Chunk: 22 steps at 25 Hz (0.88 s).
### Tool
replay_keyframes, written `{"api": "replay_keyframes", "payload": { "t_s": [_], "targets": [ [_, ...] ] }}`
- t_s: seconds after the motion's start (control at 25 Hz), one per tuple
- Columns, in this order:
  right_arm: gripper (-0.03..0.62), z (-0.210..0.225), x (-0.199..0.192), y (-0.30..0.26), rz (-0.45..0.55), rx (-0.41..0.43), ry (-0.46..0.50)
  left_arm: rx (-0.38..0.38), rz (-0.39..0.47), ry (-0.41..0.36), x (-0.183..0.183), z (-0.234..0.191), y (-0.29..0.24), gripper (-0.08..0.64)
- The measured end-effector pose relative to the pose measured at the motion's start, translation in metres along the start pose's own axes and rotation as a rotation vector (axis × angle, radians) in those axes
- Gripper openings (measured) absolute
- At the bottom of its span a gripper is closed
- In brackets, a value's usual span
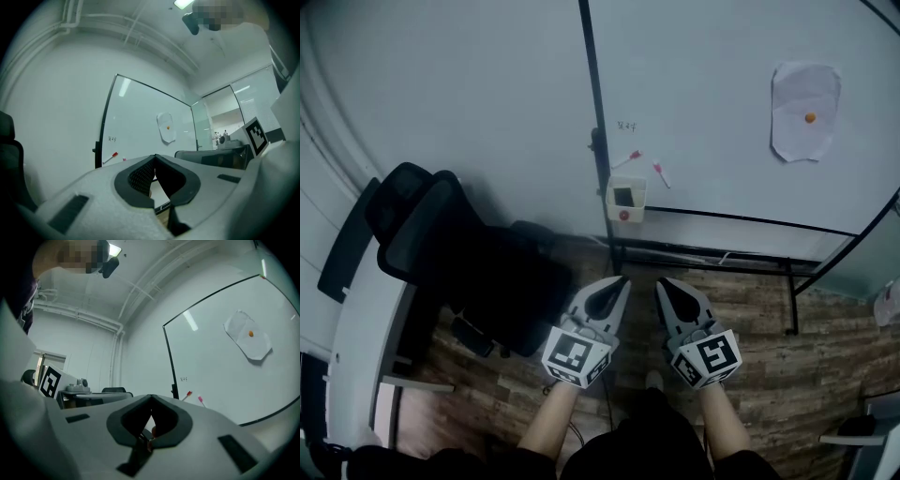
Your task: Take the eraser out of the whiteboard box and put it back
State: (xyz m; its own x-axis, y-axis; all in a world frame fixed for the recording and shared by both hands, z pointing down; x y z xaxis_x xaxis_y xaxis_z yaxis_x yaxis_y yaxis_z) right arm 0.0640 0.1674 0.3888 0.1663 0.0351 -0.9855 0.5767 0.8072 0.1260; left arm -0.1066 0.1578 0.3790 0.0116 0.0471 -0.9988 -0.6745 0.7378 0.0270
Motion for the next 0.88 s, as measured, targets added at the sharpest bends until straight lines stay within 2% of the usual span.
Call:
{"api": "replay_keyframes", "payload": {
  "t_s": [0.28, 0.56, 0.88],
  "targets": [
    [0.003, 0.047, -0.006, -0.027, -0.014, 0.024, -0.034, 0.037, -0.019, 0.003, -0.005, -0.017, -0.045, 0.005],
    [0.003, 0.093, -0.004, -0.052, -0.025, 0.076, -0.053, 0.107, -0.042, 0.01, -0.007, -0.028, -0.09, 0.005],
    [0.003, 0.119, -0.008, -0.076, -0.035, 0.13, -0.092, 0.155, -0.072, -0.003, -0.008, -0.041, -0.114, 0.005]
  ]
}}
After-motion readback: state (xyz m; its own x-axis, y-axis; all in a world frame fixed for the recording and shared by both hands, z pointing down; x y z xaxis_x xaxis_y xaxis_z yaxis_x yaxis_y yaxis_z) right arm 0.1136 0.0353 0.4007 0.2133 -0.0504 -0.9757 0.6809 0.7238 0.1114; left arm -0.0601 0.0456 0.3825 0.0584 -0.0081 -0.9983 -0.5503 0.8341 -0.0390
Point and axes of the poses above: the fingertips, and each gripper's own axes: y backward along the fingers, z to its right, x out of its top, the point moved 9 cm from there along y, backward along the fingers
